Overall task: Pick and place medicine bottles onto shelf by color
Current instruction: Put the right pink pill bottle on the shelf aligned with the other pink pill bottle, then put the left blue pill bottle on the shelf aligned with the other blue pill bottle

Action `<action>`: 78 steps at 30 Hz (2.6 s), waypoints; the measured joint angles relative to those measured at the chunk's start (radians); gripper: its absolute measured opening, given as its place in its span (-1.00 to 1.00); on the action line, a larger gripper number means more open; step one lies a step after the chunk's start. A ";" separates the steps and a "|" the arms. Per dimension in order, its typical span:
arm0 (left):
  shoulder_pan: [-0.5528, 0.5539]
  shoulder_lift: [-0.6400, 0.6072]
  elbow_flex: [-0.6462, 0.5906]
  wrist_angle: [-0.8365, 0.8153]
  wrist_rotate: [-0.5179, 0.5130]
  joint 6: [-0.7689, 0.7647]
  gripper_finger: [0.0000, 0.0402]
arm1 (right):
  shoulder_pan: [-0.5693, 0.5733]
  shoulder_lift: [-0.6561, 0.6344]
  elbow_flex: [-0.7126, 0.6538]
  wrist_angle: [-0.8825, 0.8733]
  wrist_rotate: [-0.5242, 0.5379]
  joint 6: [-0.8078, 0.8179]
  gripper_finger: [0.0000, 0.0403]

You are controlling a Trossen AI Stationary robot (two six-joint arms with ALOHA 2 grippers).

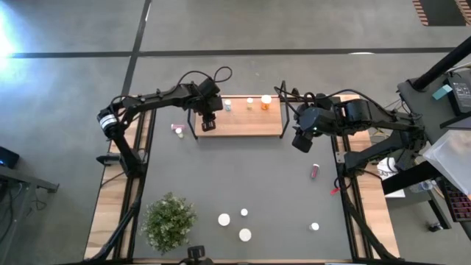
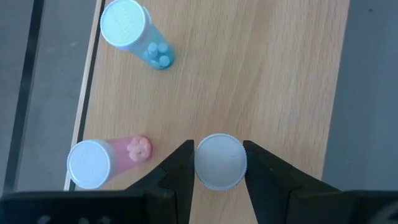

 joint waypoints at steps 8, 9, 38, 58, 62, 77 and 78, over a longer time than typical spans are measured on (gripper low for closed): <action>0.008 -0.002 -0.010 0.006 0.005 0.000 -0.49 | 0.000 0.000 0.000 0.000 0.000 0.000 0.09; 0.008 -0.002 -0.011 0.005 0.006 0.000 -0.48 | 0.000 0.000 0.000 0.000 0.000 0.000 0.09; 0.027 0.003 -0.019 -0.008 -0.003 0.063 -0.38 | 0.000 0.000 0.000 0.000 0.000 0.000 0.09; 0.026 0.002 -0.017 0.001 -0.015 0.069 -0.20 | 0.000 0.000 0.000 0.000 0.000 0.000 0.09; 0.026 0.001 -0.013 0.000 -0.015 0.068 -0.12 | 0.000 0.000 0.000 0.000 0.000 0.000 0.09; 0.007 -0.141 0.017 0.017 -0.009 -0.010 -0.11 | 0.000 0.000 0.000 0.000 0.000 0.000 0.09; 0.000 -0.153 0.017 0.021 -0.009 -0.025 -0.11 | 0.000 0.000 0.000 0.000 0.000 0.000 0.09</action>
